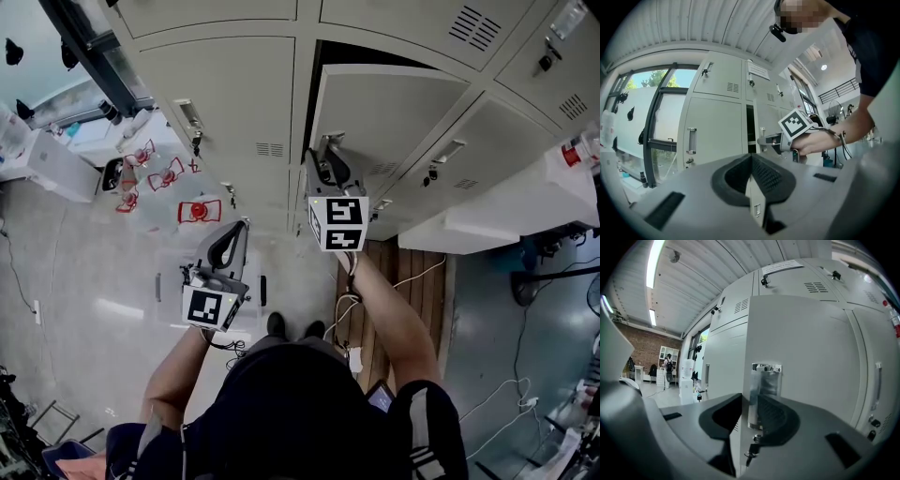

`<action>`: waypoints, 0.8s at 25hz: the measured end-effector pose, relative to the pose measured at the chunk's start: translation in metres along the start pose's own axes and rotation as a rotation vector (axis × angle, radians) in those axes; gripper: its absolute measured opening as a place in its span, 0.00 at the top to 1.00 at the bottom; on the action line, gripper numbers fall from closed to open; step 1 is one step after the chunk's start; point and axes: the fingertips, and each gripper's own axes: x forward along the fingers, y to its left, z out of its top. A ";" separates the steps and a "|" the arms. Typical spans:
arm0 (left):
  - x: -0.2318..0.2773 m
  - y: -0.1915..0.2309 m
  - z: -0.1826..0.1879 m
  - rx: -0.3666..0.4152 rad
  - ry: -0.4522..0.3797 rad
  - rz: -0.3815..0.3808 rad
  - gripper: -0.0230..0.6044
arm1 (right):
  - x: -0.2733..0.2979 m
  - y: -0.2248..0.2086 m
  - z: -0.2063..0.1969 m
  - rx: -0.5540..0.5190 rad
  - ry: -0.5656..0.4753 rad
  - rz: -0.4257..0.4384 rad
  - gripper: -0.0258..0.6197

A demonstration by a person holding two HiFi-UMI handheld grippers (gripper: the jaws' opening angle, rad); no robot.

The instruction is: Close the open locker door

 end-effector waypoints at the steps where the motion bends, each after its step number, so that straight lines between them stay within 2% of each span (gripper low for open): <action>1: 0.001 0.000 0.001 -0.001 -0.002 -0.003 0.96 | 0.002 0.000 0.000 -0.002 0.000 -0.003 0.79; 20: 0.003 0.010 0.002 0.013 -0.006 0.009 0.96 | 0.040 -0.011 0.004 0.009 0.007 -0.061 0.80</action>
